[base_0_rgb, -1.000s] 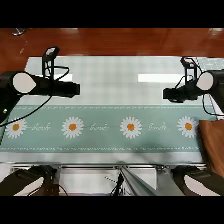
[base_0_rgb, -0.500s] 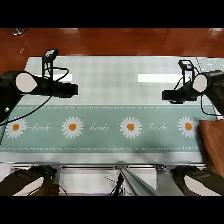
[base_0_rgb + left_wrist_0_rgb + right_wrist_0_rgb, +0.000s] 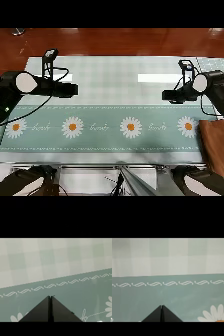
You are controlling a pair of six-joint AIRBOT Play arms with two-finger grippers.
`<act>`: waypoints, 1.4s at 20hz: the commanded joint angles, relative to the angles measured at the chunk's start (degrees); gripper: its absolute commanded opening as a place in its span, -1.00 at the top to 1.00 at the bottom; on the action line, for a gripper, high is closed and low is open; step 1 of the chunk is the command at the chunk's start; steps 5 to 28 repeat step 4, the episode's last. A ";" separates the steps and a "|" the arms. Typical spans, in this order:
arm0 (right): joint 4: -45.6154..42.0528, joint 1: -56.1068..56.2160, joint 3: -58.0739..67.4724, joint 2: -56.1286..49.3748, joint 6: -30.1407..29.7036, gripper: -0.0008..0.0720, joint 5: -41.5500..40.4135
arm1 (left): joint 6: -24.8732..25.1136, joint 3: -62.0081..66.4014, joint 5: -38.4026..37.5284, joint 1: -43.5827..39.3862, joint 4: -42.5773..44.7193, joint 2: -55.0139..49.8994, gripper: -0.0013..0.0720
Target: Fold the shirts.
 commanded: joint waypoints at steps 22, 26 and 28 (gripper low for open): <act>-0.02 0.04 -0.02 -0.02 0.02 0.92 0.02 | 0.09 -0.02 -0.02 0.07 0.02 -0.04 0.88; -0.02 0.04 -0.02 -0.02 0.02 0.92 0.02 | 0.09 -0.02 -0.02 0.07 0.02 -0.04 0.88; -0.02 0.04 -0.02 -0.02 0.02 0.92 0.02 | 0.09 -0.02 -0.02 0.07 0.02 -0.04 0.88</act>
